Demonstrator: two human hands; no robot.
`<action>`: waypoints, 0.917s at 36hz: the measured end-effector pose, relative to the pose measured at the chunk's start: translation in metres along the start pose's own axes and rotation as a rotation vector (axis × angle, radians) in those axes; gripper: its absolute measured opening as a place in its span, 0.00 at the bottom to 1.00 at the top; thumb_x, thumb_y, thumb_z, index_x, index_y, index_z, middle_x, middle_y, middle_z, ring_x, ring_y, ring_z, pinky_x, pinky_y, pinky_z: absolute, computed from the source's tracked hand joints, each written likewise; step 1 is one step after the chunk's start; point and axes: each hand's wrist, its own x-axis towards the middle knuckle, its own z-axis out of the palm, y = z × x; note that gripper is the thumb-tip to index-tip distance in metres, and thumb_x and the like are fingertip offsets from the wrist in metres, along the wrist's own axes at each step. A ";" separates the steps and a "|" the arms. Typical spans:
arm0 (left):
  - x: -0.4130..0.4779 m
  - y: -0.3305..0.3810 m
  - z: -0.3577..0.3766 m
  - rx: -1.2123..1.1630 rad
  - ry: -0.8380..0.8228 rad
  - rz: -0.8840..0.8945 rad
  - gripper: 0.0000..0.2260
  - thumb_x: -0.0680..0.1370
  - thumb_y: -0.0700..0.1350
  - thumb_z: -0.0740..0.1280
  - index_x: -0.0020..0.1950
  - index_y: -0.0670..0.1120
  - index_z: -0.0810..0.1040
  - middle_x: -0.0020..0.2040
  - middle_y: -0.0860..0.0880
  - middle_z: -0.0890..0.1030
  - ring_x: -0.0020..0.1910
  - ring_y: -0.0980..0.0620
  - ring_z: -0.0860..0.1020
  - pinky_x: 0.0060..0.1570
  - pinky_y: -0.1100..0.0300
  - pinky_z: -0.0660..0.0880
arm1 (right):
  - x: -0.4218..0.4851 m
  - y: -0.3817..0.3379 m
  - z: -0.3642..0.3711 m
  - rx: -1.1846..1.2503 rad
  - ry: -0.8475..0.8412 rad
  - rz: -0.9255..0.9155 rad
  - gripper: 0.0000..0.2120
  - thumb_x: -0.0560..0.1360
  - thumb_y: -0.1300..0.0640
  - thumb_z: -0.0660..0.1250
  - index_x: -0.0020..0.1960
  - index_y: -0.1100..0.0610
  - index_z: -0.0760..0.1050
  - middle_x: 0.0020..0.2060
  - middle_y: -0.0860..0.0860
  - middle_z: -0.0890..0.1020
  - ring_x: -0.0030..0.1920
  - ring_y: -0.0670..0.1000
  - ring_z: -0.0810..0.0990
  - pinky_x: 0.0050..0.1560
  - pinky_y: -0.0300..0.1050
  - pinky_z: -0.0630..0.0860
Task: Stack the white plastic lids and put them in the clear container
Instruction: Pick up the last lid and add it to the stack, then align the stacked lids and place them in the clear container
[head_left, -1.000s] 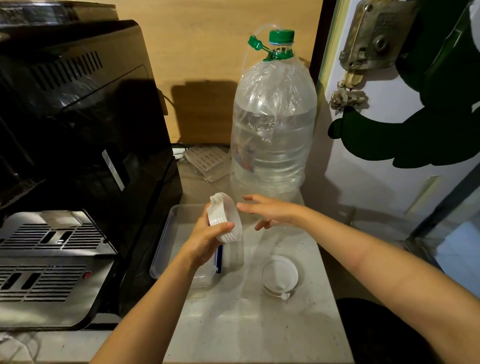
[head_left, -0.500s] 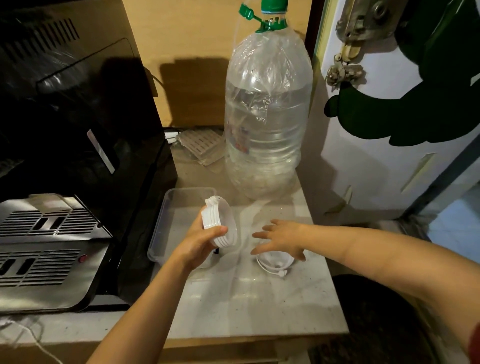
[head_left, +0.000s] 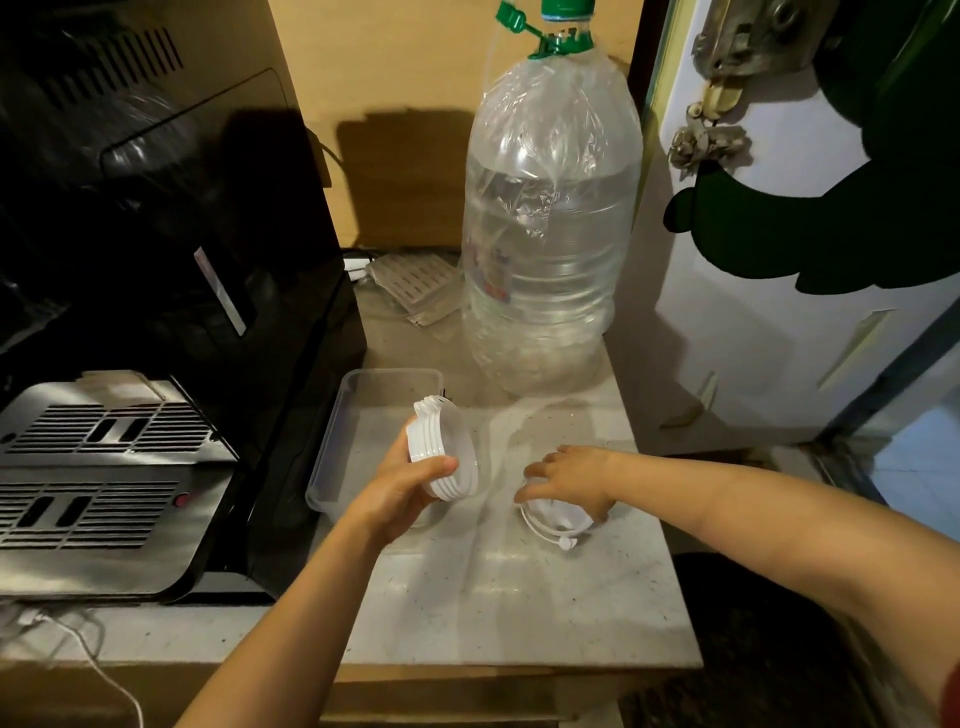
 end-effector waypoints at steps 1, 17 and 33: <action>0.000 0.001 0.000 -0.002 0.002 -0.003 0.28 0.63 0.41 0.66 0.62 0.53 0.64 0.53 0.47 0.72 0.52 0.48 0.73 0.49 0.53 0.76 | -0.002 0.002 -0.003 0.037 0.006 0.012 0.48 0.64 0.60 0.74 0.73 0.46 0.48 0.73 0.57 0.58 0.68 0.62 0.65 0.67 0.55 0.65; 0.011 0.044 0.008 -0.017 -0.010 0.126 0.41 0.57 0.45 0.72 0.69 0.44 0.61 0.58 0.40 0.72 0.54 0.44 0.75 0.52 0.47 0.74 | -0.045 0.034 -0.106 0.987 0.530 0.154 0.52 0.59 0.46 0.77 0.73 0.48 0.49 0.73 0.49 0.58 0.62 0.45 0.65 0.57 0.40 0.66; 0.023 0.080 0.019 0.007 -0.074 0.262 0.49 0.54 0.48 0.78 0.71 0.45 0.60 0.64 0.38 0.71 0.61 0.42 0.73 0.60 0.43 0.71 | -0.052 0.024 -0.153 1.088 0.662 0.138 0.47 0.61 0.45 0.76 0.73 0.54 0.56 0.72 0.50 0.64 0.67 0.46 0.64 0.58 0.36 0.62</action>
